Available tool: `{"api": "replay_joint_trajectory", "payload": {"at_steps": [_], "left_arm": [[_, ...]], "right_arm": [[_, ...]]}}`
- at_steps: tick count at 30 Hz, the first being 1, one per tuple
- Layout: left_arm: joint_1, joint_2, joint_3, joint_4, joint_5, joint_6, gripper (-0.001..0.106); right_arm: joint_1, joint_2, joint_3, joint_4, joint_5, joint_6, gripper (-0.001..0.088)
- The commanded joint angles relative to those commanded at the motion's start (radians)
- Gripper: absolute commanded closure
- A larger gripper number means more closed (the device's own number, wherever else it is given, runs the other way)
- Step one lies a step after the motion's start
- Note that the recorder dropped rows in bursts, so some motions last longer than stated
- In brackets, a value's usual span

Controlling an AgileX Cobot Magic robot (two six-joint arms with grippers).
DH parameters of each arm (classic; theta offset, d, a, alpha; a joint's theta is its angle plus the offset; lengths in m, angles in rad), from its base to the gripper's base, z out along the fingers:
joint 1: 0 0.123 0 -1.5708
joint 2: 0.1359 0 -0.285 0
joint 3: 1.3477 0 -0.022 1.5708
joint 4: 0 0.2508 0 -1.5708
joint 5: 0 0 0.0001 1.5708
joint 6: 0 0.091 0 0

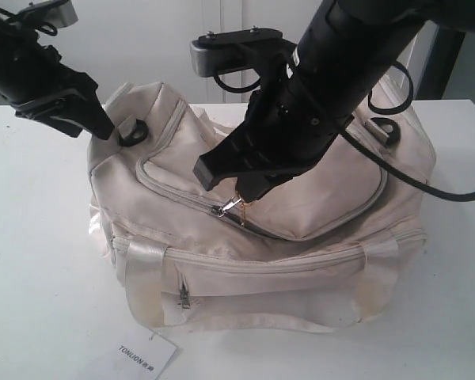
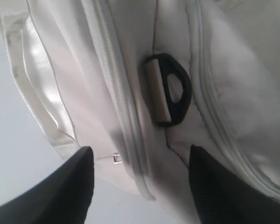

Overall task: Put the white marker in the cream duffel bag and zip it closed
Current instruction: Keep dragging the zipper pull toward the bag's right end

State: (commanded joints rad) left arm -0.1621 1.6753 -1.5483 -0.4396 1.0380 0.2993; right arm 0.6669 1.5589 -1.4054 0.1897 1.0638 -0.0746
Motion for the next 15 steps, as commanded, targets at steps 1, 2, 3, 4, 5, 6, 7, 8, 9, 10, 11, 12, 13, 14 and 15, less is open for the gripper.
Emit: {"api": "replay_joint_trajectory", "payload": {"at_steps": [1, 2, 3, 4, 5, 6, 7, 8, 9, 10, 11, 12, 13, 14, 15], "left_arm": [[0.0, 0.0, 0.0, 0.0, 0.011, -0.011, 0.042], [0.0, -0.002, 0.0, 0.0, 0.025, -0.016, 0.042], [0.0, -0.002, 0.0, 0.0, 0.038, -0.017, 0.042], [0.0, -0.002, 0.0, 0.0, 0.051, -0.018, 0.042], [0.0, -0.002, 0.0, 0.0, 0.061, -0.02, 0.042], [0.0, -0.002, 0.0, 0.0, 0.071, -0.025, 0.042], [0.0, -0.004, 0.0, 0.0, 0.073, -0.032, 0.042], [0.0, -0.007, 0.0, 0.0, 0.075, -0.037, 0.042], [0.0, -0.012, 0.002, 0.0, 0.075, -0.038, 0.042], [0.0, -0.02, 0.002, 0.0, 0.079, -0.038, 0.042], [0.0, -0.023, 0.002, 0.0, 0.083, -0.038, 0.042], [0.0, -0.034, 0.005, 0.0, 0.086, -0.038, 0.042], [0.0, -0.041, 0.01, -0.005, 0.079, -0.038, 0.042], [0.0, -0.051, 0.022, -0.009, 0.067, -0.038, 0.042], [0.0, -0.062, 0.037, -0.011, 0.055, -0.038, 0.042]], "right_arm": [[0.0, 0.0, 0.0, 0.0, 0.0, 0.0, 0.0868], [0.0, 0.0, 0.0, 0.0, 0.0, 0.0, 0.0868], [0.0, 0.0, 0.0, 0.0, 0.0, 0.0, 0.0868], [0.0, 0.0, 0.0, 0.0, 0.0, 0.0, 0.0868], [0.0, 0.0, 0.0, 0.0, 0.0, 0.0, 0.0868], [0.0, 0.0, 0.0, 0.002, 0.003, 0.0, 0.0868], [0.0, 0.0, 0.0, 0.002, 0.003, 0.0, 0.0868], [0.0, 0.0, 0.0, 0.002, 0.003, 0.0, 0.0868], [0.0, 0.0, 0.0, 0.002, 0.003, 0.0, 0.0868], [0.0, 0.0, 0.0, 0.002, 0.003, 0.0, 0.0868], [0.0, 0.0, 0.0, 0.002, 0.003, 0.0, 0.0868], [0.0, 0.0, 0.0, 0.002, 0.003, 0.0, 0.0868], [0.0, 0.0, 0.0, 0.002, 0.003, 0.0, 0.0868], [0.0, 0.0, 0.0, 0.002, 0.003, 0.0, 0.0868], [0.0, 0.0, 0.0, 0.002, 0.003, 0.0, 0.0868]]}}
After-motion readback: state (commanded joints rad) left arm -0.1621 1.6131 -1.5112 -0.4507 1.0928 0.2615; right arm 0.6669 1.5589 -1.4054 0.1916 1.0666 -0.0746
